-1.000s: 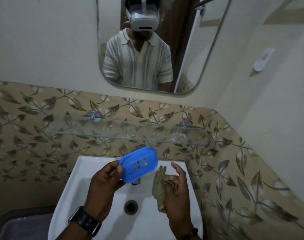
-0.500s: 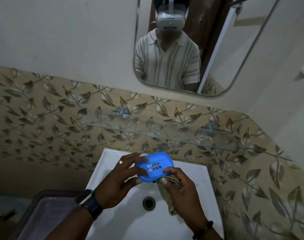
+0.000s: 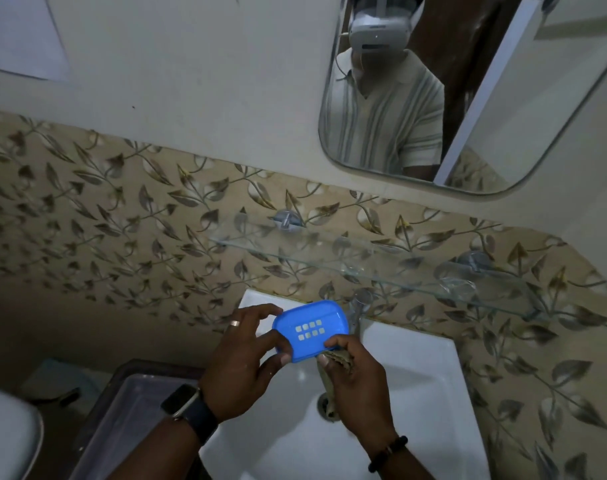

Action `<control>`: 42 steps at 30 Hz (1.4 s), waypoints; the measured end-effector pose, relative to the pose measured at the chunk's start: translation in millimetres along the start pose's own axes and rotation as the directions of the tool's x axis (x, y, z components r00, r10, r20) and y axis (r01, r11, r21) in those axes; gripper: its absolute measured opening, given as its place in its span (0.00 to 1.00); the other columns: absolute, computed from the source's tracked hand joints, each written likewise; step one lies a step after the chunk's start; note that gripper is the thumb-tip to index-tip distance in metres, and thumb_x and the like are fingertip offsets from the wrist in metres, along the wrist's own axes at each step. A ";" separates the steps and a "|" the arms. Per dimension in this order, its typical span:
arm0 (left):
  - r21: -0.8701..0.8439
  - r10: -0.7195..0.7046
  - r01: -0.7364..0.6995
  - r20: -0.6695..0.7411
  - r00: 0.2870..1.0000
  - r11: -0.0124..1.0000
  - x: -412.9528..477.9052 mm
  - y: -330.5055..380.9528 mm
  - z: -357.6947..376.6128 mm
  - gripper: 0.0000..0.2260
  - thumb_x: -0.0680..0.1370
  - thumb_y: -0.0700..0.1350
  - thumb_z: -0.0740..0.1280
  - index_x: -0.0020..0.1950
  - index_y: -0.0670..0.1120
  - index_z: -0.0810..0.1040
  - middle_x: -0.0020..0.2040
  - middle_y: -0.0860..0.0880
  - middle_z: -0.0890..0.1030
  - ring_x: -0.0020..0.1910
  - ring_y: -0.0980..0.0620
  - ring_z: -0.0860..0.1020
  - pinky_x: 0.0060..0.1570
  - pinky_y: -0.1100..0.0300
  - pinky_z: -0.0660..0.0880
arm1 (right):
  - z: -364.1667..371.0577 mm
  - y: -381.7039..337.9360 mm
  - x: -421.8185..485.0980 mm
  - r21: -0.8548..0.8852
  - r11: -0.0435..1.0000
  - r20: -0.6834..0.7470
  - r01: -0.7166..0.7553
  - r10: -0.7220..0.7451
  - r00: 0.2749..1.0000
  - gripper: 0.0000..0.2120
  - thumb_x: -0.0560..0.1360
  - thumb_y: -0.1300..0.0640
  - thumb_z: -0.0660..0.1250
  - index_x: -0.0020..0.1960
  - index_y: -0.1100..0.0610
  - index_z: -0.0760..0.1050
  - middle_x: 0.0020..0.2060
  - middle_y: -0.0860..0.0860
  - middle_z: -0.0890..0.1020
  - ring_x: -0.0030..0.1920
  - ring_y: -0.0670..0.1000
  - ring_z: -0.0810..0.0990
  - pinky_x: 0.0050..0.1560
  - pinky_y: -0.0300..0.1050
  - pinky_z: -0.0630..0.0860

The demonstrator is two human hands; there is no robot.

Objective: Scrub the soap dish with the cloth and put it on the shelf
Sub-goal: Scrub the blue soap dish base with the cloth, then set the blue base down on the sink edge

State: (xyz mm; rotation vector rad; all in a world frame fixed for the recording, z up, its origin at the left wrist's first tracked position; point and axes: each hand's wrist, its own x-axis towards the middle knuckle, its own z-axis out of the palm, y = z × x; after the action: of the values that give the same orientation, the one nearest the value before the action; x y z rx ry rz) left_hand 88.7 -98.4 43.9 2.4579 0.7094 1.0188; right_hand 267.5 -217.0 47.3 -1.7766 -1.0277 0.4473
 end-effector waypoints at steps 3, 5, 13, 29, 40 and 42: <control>-0.239 -0.096 0.102 0.033 0.995 0.966 7.7 6.9 -1.0 0.04 0.75 0.54 0.70 0.45 0.56 0.80 0.66 0.55 0.72 0.69 0.52 0.67 0.67 0.62 0.65 | -3.3 1.9 -1.4 -0.006 1.000 -0.019 -0.002 0.001 1.000 0.10 0.74 0.59 0.73 0.49 0.45 0.78 0.43 0.44 0.84 0.42 0.45 0.81 0.40 0.37 0.77; -0.506 -0.279 0.231 -0.020 0.960 0.831 11.8 10.6 -2.1 0.06 0.72 0.53 0.71 0.42 0.52 0.82 0.60 0.53 0.77 0.64 0.56 0.73 0.64 0.66 0.67 | -7.2 4.2 -1.5 -0.014 1.000 -0.048 -0.003 0.002 0.999 0.09 0.74 0.59 0.73 0.48 0.46 0.78 0.43 0.44 0.84 0.42 0.45 0.81 0.41 0.37 0.77; -0.661 -0.628 0.577 0.201 0.752 0.479 -7.7 9.7 26.8 0.04 0.78 0.49 0.70 0.49 0.52 0.84 0.47 0.49 0.85 0.45 0.48 0.84 0.46 0.55 0.80 | -6.9 15.1 -2.8 -0.019 1.000 -0.075 -0.008 0.007 0.997 0.10 0.75 0.59 0.73 0.49 0.45 0.78 0.45 0.44 0.84 0.48 0.45 0.82 0.47 0.40 0.79; -0.738 -0.793 0.624 0.209 0.571 0.255 40.0 -73.9 33.4 0.14 0.80 0.38 0.67 0.65 0.48 0.74 0.40 0.35 0.82 0.37 0.42 0.81 0.36 0.57 0.82 | 93.3 25.8 59.3 -0.181 0.984 0.071 -0.012 0.025 0.997 0.14 0.77 0.59 0.68 0.60 0.49 0.80 0.50 0.50 0.83 0.45 0.52 0.84 0.50 0.52 0.82; -0.405 -0.801 0.787 0.183 0.569 0.466 46.2 -145.3 76.4 0.15 0.74 0.45 0.73 0.60 0.46 0.79 0.45 0.38 0.84 0.37 0.39 0.84 0.46 0.40 0.82 | 132.1 53.8 100.9 -0.289 0.933 0.118 -0.212 0.255 0.960 0.14 0.79 0.58 0.65 0.64 0.52 0.77 0.53 0.55 0.83 0.41 0.57 0.86 0.43 0.54 0.85; -0.317 -0.781 0.787 0.182 0.598 0.529 38.0 -164.4 88.4 0.18 0.75 0.47 0.73 0.63 0.44 0.80 0.48 0.38 0.83 0.40 0.39 0.85 0.46 0.43 0.83 | 138.7 56.8 103.2 -0.396 0.903 0.141 -0.164 0.237 0.961 0.16 0.80 0.55 0.65 0.67 0.53 0.76 0.60 0.53 0.82 0.56 0.56 0.83 0.59 0.50 0.80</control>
State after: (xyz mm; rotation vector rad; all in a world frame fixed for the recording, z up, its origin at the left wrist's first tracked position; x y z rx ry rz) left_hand 126.9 41.3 -79.8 1.5014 1.3191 0.6542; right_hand 255.2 -62.5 -48.1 -2.2386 -1.1215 0.5806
